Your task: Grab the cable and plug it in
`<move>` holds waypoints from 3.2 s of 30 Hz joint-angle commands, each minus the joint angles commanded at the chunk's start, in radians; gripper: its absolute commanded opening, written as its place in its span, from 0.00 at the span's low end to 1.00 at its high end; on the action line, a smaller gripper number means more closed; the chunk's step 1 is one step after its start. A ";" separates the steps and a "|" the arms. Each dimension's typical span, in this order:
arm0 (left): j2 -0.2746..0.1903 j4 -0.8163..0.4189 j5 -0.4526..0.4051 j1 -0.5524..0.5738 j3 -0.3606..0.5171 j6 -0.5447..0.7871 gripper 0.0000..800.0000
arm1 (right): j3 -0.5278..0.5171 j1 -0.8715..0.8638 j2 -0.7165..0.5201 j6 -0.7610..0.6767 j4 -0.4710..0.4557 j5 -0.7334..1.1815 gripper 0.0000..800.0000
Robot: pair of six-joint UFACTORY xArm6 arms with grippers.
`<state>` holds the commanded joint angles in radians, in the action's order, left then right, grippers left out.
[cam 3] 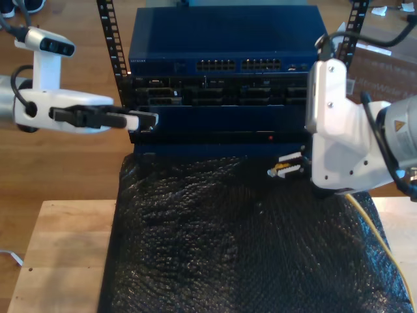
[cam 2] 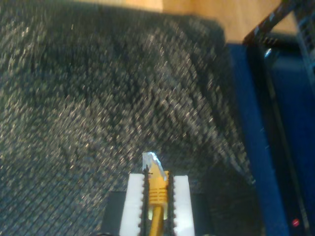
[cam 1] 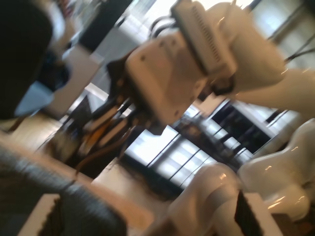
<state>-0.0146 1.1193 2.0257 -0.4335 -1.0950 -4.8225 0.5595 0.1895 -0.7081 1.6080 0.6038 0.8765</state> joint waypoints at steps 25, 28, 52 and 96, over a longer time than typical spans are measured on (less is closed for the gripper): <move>-0.199 -0.597 -0.219 -0.132 0.003 0.417 1.00 | -0.049 -0.018 0.141 -0.539 -0.743 -0.296 0.00; -0.219 -0.632 -0.219 -0.163 0.044 0.543 1.00 | -0.060 -0.017 0.149 -0.614 -0.845 -0.305 0.00; -0.411 -1.020 -0.279 -0.637 0.411 1.312 1.00 | -0.087 -0.011 0.184 -0.667 -0.925 -0.325 0.00; -0.497 -1.183 -0.878 -0.924 0.964 1.631 1.00 | -0.120 -0.012 0.183 -0.666 -0.984 -0.517 0.00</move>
<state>-0.5117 -0.0637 1.1481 -1.3571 -0.1314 -3.1915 0.4398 0.1772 -0.5255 0.9421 -0.3798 0.3594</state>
